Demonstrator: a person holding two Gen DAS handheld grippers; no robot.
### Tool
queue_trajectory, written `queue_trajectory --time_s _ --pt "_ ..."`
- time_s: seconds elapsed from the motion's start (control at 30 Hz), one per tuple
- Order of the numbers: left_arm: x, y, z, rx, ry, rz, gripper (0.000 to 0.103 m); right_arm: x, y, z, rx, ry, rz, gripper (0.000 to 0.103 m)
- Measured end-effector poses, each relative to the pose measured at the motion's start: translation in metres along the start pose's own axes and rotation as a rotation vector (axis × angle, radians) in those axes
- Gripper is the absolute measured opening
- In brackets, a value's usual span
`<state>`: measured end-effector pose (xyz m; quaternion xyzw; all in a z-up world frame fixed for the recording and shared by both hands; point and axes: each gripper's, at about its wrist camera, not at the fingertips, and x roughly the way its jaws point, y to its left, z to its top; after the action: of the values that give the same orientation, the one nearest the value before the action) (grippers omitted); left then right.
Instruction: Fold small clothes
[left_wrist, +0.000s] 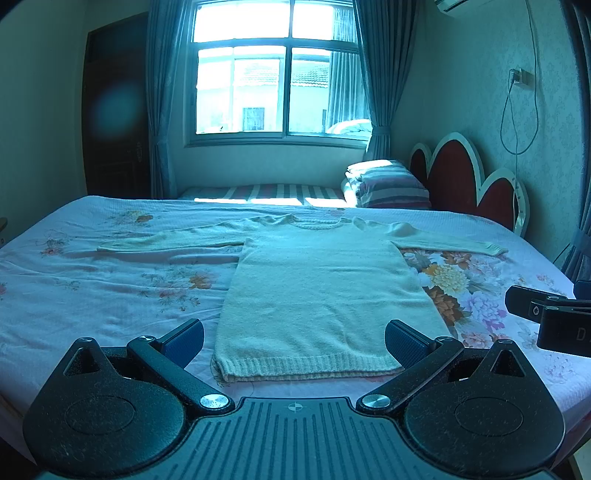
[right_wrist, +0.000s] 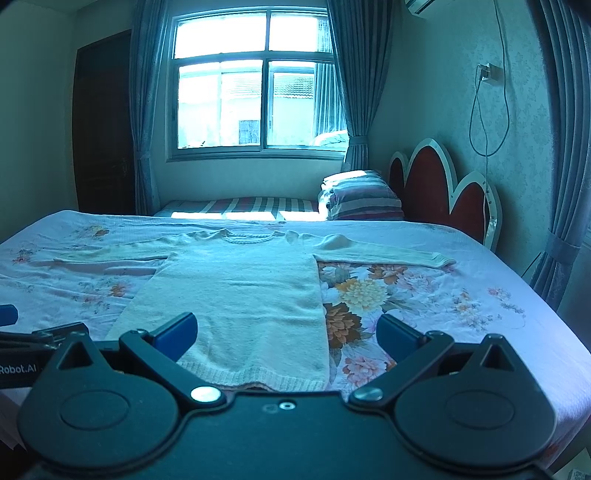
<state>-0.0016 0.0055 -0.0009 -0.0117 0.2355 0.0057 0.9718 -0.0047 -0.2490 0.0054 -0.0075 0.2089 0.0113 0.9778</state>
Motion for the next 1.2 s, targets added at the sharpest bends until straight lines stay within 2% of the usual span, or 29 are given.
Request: queue_trajectory --time_s 0.67,0.87,0.93,1.0,1.1,1.2 --pt "0.004 0.001 -0.001 -0.002 0.004 0.004 0.103 0.001 0.000 -0.001 -0.001 0.001 0.004 0.103" --pt "0.013 0.011 0.000 -0.041 0.032 -0.002 0.103 0.005 -0.006 0.001 0.018 0.007 -0.002 0.103" --pt "0.020 0.022 0.004 -0.092 0.027 -0.028 0.103 0.007 -0.012 0.004 0.023 -0.005 -0.004 0.103" --pt "0.029 0.031 0.010 -0.126 0.014 -0.018 0.103 0.011 -0.023 0.009 0.040 -0.024 -0.001 0.103" --pt "0.048 0.038 0.021 -0.132 -0.004 -0.002 0.103 0.021 -0.047 0.020 0.086 -0.065 -0.031 0.103" --pt "0.074 0.039 0.032 -0.111 -0.020 0.046 0.103 0.040 -0.077 0.033 0.157 -0.097 -0.025 0.103"
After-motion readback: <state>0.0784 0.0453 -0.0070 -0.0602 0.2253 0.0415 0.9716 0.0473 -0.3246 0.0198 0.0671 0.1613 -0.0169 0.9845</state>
